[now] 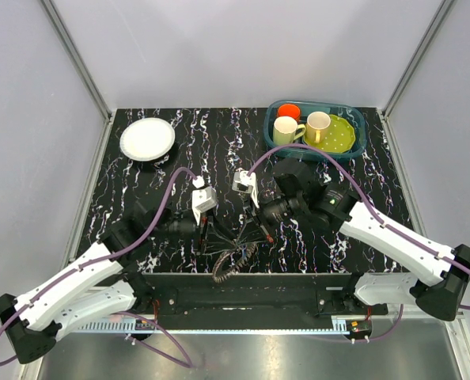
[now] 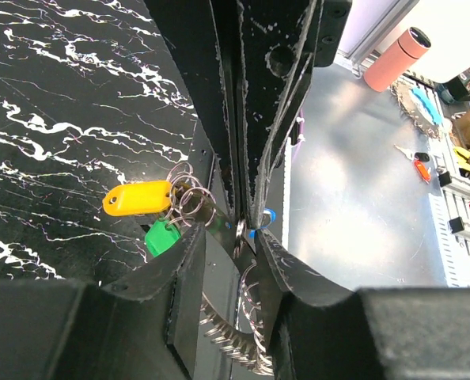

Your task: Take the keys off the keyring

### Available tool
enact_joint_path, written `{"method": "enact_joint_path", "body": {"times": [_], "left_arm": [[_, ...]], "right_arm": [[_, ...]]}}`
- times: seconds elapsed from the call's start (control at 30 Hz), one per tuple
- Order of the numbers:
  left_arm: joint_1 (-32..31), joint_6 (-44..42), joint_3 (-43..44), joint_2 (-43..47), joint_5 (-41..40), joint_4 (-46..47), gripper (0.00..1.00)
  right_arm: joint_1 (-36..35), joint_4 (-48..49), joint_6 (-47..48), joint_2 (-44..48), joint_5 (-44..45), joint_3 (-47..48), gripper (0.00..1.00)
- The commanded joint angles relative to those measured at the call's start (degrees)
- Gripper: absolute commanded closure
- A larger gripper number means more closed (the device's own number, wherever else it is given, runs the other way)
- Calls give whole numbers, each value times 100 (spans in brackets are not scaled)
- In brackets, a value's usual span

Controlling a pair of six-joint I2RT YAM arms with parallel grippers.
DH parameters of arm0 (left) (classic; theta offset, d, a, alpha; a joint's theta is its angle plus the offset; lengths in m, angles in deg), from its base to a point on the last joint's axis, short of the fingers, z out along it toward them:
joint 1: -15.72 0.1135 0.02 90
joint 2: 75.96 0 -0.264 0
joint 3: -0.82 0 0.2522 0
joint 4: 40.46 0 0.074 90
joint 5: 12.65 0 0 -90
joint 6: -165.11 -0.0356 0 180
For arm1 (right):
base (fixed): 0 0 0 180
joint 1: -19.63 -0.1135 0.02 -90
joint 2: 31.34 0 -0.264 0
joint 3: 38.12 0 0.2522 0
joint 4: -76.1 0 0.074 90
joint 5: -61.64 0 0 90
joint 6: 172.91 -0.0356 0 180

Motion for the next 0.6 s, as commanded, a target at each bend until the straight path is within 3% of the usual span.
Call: {"method": "enact_joint_path", "body": {"times": [0.0, 0.1, 0.13, 0.2, 0.4, 0.5, 0.57], "left_arm": [[-4, 104, 104, -51, 227, 430, 70], [-13, 96, 95, -121, 402, 474, 82], [-13, 96, 86, -165, 533, 483, 94], [-4, 87, 51, -174, 657, 509, 100], [4, 122, -142, -69, 536, 825, 100], [13, 140, -213, 81, 298, 1098, 100], [40, 131, -221, 177, 219, 1168, 100]], "right_arm": [[-33, 422, -70, 179, -239, -3, 100], [-33, 493, -61, 188, -283, -56, 100], [-33, 528, -53, 188, -283, -65, 100], [-33, 554, -52, 188, -292, -83, 100], [-33, 774, -324, 293, 50, -126, 98], [-33, 1247, -789, 434, 270, -336, 79], [-42, 1450, -1027, 644, 349, -591, 73]]}}
